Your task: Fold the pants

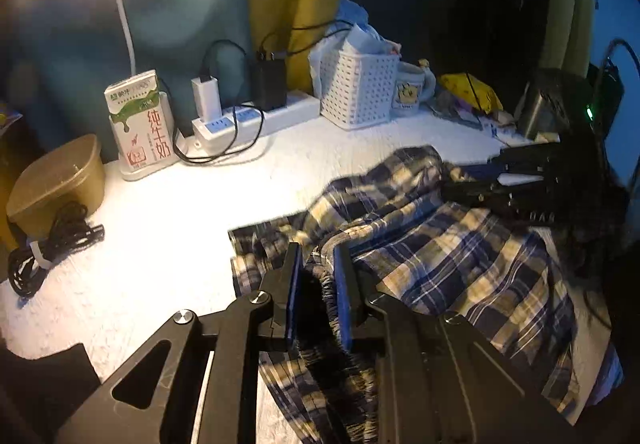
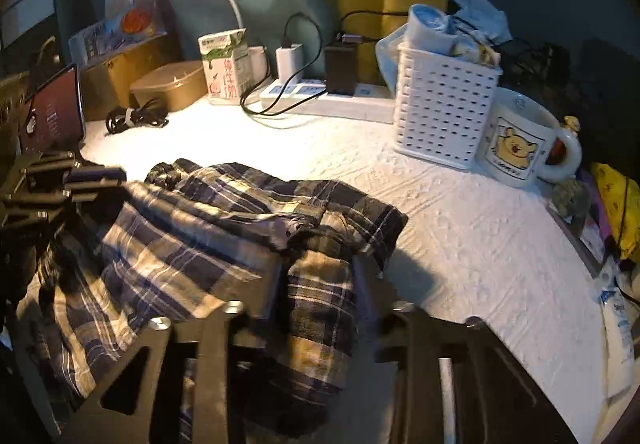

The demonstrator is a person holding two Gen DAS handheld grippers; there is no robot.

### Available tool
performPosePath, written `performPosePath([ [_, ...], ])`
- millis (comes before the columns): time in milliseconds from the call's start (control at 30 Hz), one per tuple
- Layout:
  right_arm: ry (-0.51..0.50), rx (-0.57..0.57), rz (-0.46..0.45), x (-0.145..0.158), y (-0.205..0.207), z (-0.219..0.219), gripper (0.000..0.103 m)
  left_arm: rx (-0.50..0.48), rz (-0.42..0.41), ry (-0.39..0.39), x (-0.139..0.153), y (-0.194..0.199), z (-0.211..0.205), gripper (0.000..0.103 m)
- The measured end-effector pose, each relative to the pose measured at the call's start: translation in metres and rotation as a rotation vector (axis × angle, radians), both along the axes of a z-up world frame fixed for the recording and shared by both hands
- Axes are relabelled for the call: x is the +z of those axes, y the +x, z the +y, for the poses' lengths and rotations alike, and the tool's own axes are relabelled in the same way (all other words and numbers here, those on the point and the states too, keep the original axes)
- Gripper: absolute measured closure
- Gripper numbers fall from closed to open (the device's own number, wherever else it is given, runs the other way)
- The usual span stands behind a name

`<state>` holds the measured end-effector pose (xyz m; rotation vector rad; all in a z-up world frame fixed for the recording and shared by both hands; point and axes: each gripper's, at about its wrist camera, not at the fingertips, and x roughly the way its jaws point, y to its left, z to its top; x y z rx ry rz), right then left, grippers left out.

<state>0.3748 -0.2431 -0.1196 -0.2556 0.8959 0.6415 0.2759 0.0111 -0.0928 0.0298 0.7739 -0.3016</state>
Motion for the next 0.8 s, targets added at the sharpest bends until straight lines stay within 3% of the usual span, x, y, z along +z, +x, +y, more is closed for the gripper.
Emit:
performPosePath([
  [200, -0.008, -0.014, -0.053, 0.008, -0.001, 0.003, 0.085, 0.034, -0.042, -0.029, 0.012, 0.015, 0.004, 0.089],
  [467, 0.049, -0.082, 0.006, -0.008, 0.020, -0.009, 0.084, 0.090, -0.028, -0.025, 0.006, 0.048, 0.021, 0.089],
  [500, 0.068, -0.097, 0.017, -0.012, 0.024, -0.011, 0.081, 0.096, -0.011, -0.026, 0.001, 0.052, 0.024, 0.089],
  [567, 0.086, -0.125, 0.029, -0.017, 0.030, -0.015, 0.061, 0.101, 0.012, -0.015, -0.009, 0.058, 0.025, 0.089],
  [600, 0.081, -0.131, 0.024, -0.018, 0.030, -0.016, 0.056, 0.098, 0.016, -0.014, -0.011, 0.058, 0.025, 0.089],
  [767, 0.099, -0.124, -0.003, -0.015, 0.036, -0.018, 0.051, 0.097, 0.015, -0.019, -0.013, 0.060, 0.026, 0.089],
  [800, 0.094, -0.113, -0.012, -0.015, 0.036, -0.016, 0.060, 0.096, 0.017, -0.023, -0.014, 0.061, 0.027, 0.089],
])
